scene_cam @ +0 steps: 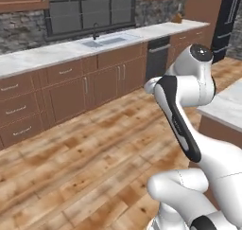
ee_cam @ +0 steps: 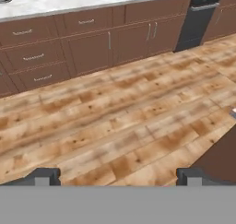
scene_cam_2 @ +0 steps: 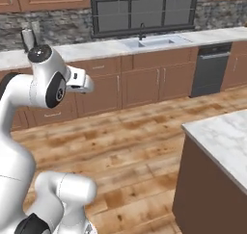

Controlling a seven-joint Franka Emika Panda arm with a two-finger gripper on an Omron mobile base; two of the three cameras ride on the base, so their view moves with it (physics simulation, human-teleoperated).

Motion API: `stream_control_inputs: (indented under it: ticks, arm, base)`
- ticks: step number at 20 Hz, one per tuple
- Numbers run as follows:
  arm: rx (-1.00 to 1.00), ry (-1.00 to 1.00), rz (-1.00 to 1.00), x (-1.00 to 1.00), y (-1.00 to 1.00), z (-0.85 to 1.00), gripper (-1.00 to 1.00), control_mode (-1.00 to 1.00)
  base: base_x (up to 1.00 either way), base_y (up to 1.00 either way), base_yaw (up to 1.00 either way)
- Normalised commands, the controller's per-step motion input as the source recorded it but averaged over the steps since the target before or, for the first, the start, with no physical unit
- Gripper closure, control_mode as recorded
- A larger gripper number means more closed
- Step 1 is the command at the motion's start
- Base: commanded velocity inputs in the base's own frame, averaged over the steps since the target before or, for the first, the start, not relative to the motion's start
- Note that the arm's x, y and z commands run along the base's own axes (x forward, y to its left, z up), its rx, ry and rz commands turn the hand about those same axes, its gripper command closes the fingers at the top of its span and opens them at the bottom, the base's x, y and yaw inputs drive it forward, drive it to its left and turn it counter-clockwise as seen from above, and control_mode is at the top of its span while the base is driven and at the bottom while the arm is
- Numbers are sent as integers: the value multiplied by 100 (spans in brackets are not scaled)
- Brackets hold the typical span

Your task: Pick the kettle from the counter and place it on a stove burner. Then turn the burner on.

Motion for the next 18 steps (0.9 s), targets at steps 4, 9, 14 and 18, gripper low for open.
stream_control_inputs:
  ticks: [4,9,14,18]
  arm:
    - [0,0,0,0,0,0,-100,100]
    - [0,0,0,0,0,0,-100,100]
    - [0,0,0,0,0,0,-100,100]
    - [0,0,0,0,0,0,-100,100]
  base:
    - [100,100,-47]
    - [100,100,-53]
    - [100,100,-57]
    - [100,100,-57]
